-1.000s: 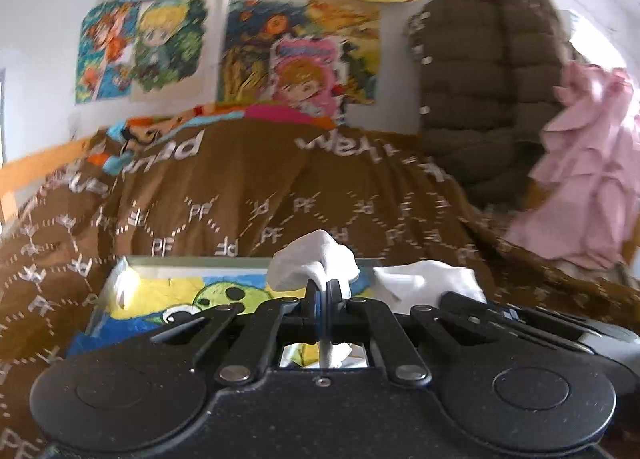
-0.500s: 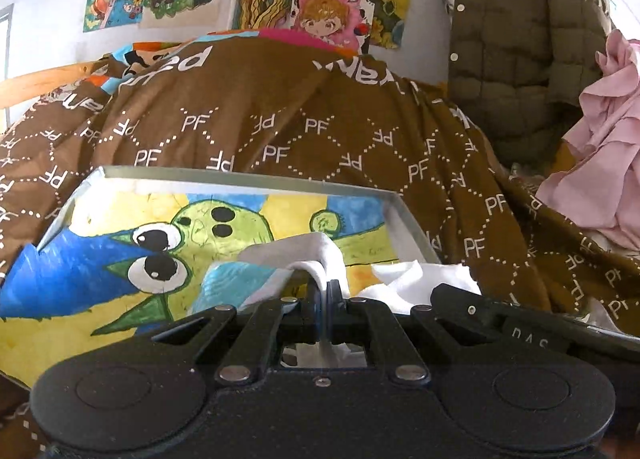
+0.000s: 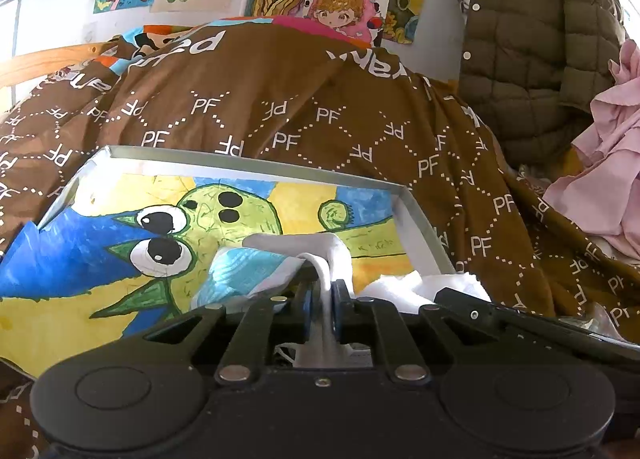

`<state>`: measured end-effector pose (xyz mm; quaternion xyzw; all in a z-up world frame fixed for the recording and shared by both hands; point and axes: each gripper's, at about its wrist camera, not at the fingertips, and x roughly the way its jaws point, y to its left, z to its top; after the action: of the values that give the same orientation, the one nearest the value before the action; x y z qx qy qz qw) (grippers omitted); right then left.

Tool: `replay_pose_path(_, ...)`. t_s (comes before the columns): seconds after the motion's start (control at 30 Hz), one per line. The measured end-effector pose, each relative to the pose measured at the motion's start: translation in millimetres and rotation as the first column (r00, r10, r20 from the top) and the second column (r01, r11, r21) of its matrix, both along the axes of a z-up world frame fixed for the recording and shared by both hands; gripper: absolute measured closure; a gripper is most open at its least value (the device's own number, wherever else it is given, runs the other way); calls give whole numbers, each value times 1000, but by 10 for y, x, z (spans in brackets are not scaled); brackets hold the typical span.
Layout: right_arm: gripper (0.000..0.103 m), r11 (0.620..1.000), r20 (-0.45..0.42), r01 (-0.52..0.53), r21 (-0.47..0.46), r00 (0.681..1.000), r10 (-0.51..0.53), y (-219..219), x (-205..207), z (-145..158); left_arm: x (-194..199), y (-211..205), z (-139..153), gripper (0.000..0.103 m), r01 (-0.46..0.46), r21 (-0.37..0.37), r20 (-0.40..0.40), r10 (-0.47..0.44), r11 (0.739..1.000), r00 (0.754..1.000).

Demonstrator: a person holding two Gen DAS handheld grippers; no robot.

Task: Organize soft objects
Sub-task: 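Lower items into the tray and open both grippers, then withdraw both tools from the tray back toward the pile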

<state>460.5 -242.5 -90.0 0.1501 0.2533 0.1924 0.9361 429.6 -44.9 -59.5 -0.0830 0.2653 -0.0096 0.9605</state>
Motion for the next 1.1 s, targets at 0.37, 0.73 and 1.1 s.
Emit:
replay_pose_path(0.37, 62, 1000, -6, 5, 2, 1000, -5, -23, 0, 11, -58, 87, -33, 61, -61, -50, 4, 62, 997, 998)
replay_pose_path(0.73, 35, 1000, 0, 15, 9, 1000, -15, -105, -36, 151, -200, 107, 70, 31, -83, -51, 35, 84, 995, 996)
replay_pose_path(1.1, 14, 999, 82, 51, 6, 995, -51, -319, -369, 617, -618, 83, 452, 11, -86, -50, 116, 91, 995, 989)
